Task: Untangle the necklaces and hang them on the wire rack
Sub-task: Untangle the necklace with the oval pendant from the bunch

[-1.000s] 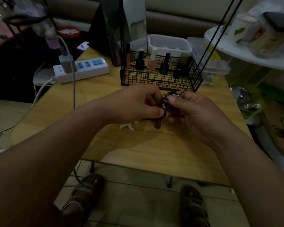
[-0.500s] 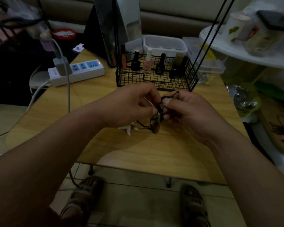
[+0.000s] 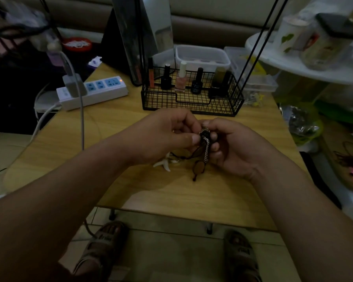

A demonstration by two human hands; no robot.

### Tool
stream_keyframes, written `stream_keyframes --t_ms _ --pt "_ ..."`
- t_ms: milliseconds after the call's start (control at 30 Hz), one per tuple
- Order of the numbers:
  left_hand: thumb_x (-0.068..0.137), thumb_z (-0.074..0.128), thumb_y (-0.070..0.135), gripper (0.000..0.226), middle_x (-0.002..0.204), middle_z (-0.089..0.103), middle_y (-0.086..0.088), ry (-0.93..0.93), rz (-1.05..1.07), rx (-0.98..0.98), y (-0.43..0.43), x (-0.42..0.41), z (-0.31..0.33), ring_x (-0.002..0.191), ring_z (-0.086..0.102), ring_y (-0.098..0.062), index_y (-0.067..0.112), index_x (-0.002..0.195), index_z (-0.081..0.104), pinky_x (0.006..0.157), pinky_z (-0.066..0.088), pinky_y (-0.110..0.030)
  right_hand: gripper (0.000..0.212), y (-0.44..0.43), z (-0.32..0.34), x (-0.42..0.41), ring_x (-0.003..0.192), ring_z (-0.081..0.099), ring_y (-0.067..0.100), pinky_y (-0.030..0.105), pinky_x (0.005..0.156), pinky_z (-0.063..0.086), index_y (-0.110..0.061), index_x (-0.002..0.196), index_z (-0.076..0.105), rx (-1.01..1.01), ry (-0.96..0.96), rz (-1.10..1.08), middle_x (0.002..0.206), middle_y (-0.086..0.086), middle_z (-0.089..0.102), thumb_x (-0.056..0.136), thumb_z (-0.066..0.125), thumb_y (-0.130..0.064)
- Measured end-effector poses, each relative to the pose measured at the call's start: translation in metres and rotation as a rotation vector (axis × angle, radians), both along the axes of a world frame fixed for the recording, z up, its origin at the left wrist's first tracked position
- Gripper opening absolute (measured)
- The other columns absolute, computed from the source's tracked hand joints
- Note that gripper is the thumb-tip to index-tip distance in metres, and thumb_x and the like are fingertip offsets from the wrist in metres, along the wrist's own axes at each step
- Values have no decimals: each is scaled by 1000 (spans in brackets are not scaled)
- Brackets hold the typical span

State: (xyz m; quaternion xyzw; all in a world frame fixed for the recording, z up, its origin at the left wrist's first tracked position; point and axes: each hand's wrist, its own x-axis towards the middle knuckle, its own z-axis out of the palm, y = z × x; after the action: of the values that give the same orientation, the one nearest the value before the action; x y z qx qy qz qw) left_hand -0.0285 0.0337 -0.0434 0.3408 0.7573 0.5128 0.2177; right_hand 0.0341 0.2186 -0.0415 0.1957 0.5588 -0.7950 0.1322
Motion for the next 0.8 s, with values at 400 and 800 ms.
stream_keyframes --t_ms 400,800 --pt "93 73 15 6 93 76 -5 68 100 -68 5 -3 -7 91 73 -26 21 93 71 85 62 -50 20 -5 -7 2 58 57 12 25 49 41 -8 115 67 271 68 -57 77 2 63 103 56 -20" --pt "89 74 20 5 81 72 -1 169 181 -104 9 -1 -7 67 60 -8 21 86 69 60 51 -30 1 -3 3 27 74 71 8 39 72 61 -28 93 75 963 358 4 82 -4 75 94 74 -27"
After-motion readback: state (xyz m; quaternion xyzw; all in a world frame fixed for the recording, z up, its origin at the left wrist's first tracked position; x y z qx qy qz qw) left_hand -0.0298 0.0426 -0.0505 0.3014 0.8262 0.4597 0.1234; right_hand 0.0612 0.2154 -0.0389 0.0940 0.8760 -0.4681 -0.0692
